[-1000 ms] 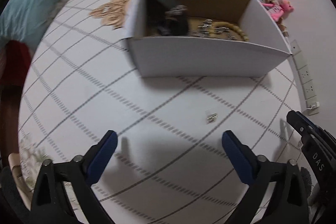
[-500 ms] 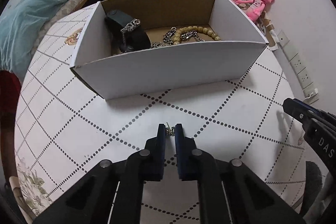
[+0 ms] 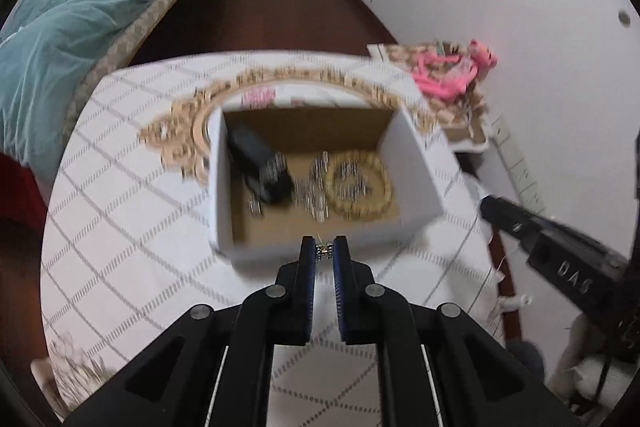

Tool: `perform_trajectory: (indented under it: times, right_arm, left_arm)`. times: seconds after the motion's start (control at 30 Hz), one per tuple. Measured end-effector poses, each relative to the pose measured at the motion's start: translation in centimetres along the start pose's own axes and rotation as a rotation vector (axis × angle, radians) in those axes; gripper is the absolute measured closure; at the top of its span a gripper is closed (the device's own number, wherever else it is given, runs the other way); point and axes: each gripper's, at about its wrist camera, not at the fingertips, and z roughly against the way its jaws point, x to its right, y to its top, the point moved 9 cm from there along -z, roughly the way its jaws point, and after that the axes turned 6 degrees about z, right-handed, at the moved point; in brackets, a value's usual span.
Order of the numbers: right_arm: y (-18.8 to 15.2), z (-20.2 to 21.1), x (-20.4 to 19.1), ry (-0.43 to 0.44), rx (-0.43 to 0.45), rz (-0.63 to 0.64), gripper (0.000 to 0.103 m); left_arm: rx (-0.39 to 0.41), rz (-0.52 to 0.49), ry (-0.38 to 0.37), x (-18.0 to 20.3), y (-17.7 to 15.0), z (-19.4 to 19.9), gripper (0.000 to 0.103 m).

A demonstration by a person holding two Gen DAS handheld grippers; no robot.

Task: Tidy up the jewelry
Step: 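Carry the charm into the box with the left gripper while the right carries the ring in, then open both grippers over the box and lift them away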

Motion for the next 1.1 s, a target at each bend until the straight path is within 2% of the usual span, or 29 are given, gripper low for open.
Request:
perform_trajectory:
  times: [0.07,0.2,0.47,0.5,0.57,0.6,0.63,0.77,0.9,0.97,1.0,1.07,1.1]
  right_arm:
    - [2.4,-1.0,-1.2,0.036,-0.016,0.035,0.09]
    - [5.7,-3.7,-2.7,0.045,-0.066,0.089,0.09]
    - [8.1,-8.3,-3.2,0.026,-0.206,0.153,0.088]
    - [8.2,-8.4,-3.1,0.026,-0.21,0.149,0.081]
    - [8.6,-8.0,-3.0,0.029,-0.198,0.141,0.068]
    - [8.7,-7.9,-2.9,0.029,-0.193,0.14,0.065]
    - [8.8,-7.6,-2.9,0.031,-0.189,0.138,0.065]
    - [8.6,-6.5,-2.7,0.006,-0.17,0.141,0.063]
    - [7.7,-5.5,-2.4,-0.041,-0.162,0.149,0.038]
    - [6.9,-5.1,-2.1,-0.074,-0.168,0.159,0.032]
    - [6.3,-4.9,-2.0,-0.086,-0.173,0.161,0.022]
    - [5.3,-4.7,-1.8,-0.098,-0.183,0.158,0.015]
    - [4.7,-4.5,-1.7,-0.105,-0.187,0.154,0.015]
  left_arm:
    - [-0.005,0.004,-0.006,-0.5,1.4,-0.1,0.097]
    - [-0.062,0.004,0.003,-1.6,4.0,-2.2,0.097]
    - [-0.131,0.081,0.093,-3.9,4.7,-3.7,0.091]
    - [-0.127,0.083,0.107,-4.1,4.8,-3.6,0.085]
    - [-0.111,0.083,0.137,-4.5,5.2,-3.3,0.055]
    - [-0.101,0.087,0.147,-4.7,5.4,-3.1,0.03]
    - [-0.089,0.094,0.148,-4.8,5.6,-2.8,0.025]
    - [-0.077,0.111,0.16,-5.5,5.9,-1.9,0.025]
    - [-0.065,0.112,0.2,-6.2,5.5,-1.2,0.024]
    - [-0.061,0.11,0.222,-6.6,5.1,-0.9,0.012]
    - [-0.051,0.106,0.239,-6.8,4.7,-0.6,0.004]
    - [-0.035,0.099,0.272,-7.1,4.1,-0.2,0.002]
    - [-0.032,0.092,0.293,-7.2,3.8,-0.1,0.001]
